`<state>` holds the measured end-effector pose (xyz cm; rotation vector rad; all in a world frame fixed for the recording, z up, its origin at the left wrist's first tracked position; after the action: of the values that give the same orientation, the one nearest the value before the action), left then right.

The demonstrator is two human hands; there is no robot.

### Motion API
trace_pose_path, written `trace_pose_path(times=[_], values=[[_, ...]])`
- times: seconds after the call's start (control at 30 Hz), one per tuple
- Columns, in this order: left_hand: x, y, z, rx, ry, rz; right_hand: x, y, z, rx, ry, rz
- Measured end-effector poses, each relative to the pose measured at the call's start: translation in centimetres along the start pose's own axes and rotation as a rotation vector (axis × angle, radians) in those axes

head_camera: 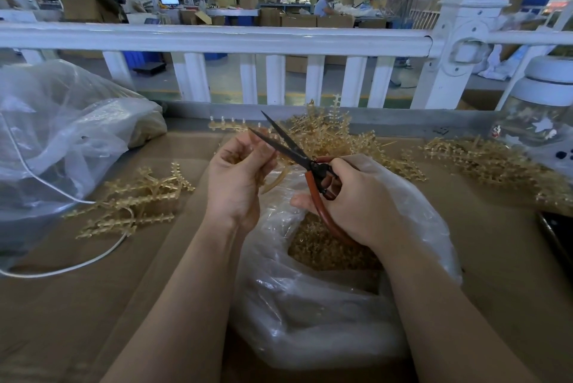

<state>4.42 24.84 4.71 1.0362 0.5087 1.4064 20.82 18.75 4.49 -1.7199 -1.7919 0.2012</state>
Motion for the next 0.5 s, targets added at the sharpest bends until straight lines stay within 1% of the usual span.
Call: trace_pose_path(times=[0.1,0.3,0.5], values=[[-0.01,0.07,0.09,0.018,-0.001,0.001,0.08,-0.09,-0.08,-0.022,0.026,-0.018],[-0.12,0.13,0.05,0.005,0.016,-0.019,0.51,0.38,0.23,-0.041,0.036,0.021],[-0.19,0.25,0.02,-0.020,0.029,-0.038,0.49,0.67,0.18,-0.086,0.118,0.006]])
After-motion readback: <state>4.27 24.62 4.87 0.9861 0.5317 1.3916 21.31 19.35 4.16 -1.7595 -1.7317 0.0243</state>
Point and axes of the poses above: each hand's wrist, its own x-axis towards the middle knuckle, its own z-axis out of the palm, y = z × x, the point moved 6 cm from there along x, towards the middle knuckle, and after that the axes turned 4 degrees about -y, right-handed, at the moved point
